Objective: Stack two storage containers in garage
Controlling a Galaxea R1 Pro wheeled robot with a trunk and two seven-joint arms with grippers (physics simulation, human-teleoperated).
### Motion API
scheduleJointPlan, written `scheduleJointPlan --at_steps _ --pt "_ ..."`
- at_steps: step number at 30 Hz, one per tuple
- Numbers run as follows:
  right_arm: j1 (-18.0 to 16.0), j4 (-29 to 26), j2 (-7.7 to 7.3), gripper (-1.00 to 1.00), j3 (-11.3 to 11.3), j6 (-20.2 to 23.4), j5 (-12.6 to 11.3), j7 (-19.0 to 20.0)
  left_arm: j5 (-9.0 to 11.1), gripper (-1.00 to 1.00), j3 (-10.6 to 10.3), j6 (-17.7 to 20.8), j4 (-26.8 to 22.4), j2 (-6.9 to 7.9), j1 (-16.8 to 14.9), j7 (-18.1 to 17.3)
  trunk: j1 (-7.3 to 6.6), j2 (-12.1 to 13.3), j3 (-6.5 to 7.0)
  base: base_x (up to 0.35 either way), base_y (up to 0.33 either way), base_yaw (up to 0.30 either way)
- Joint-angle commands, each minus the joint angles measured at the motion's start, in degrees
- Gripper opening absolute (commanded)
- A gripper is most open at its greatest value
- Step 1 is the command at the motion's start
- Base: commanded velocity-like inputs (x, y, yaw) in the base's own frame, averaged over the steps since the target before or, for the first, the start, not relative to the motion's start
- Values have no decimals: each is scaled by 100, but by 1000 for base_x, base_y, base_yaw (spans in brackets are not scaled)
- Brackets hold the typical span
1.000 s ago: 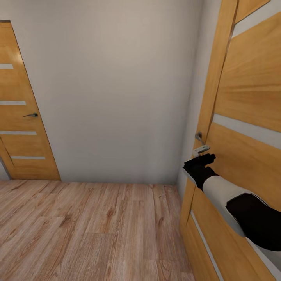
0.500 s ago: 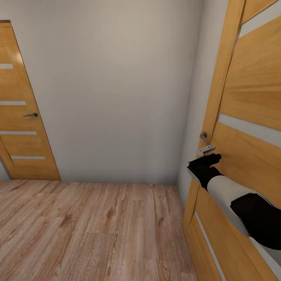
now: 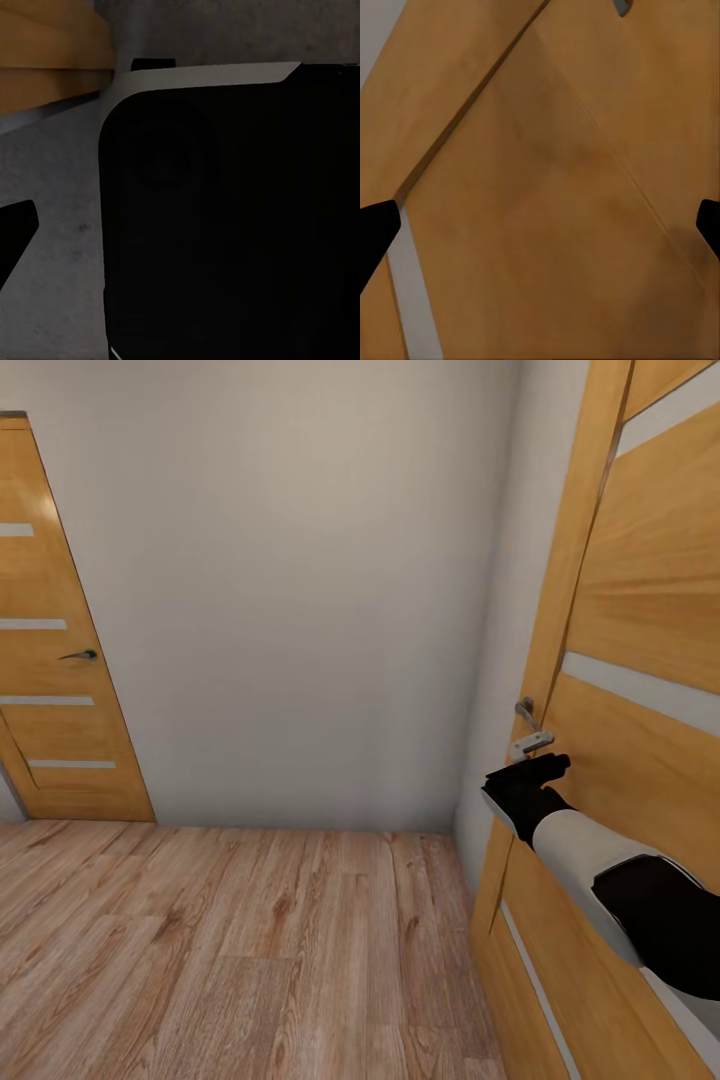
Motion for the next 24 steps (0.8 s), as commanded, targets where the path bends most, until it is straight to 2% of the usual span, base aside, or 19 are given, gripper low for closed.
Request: scheduleJointPlan --at_steps 1,12,18,20,23,24 --pt "-3 -9 -64 100 18 86 8 -54 13 100 -2 -7 -5 0 1 -5 0 -3 -6 0 0 0" --pt "-3 -24 -109 100 17 93 9 -70 14 100 -1 -7 -5 0 4 -5 0 -3 -6 0 0 0" --pt "-3 -88 18 100 17 187 25 -157 12 100 0 -4 -5 0 5 -5 0 -3 -6 0 0 0" --pt "-3 -93 125 100 16 228 31 -190 10 100 -1 -5 -5 0 2 -5 0 -3 -6 0 0 0" --pt "-3 -96 511 100 16 253 21 -214 13 100 -2 -5 -5 -3 3 -5 0 -3 -6 0 0 0" --pt "-3 -97 573 100 17 255 18 -215 12 100 0 -4 -5 -4 3 -5 0 -3 -6 0 0 0"
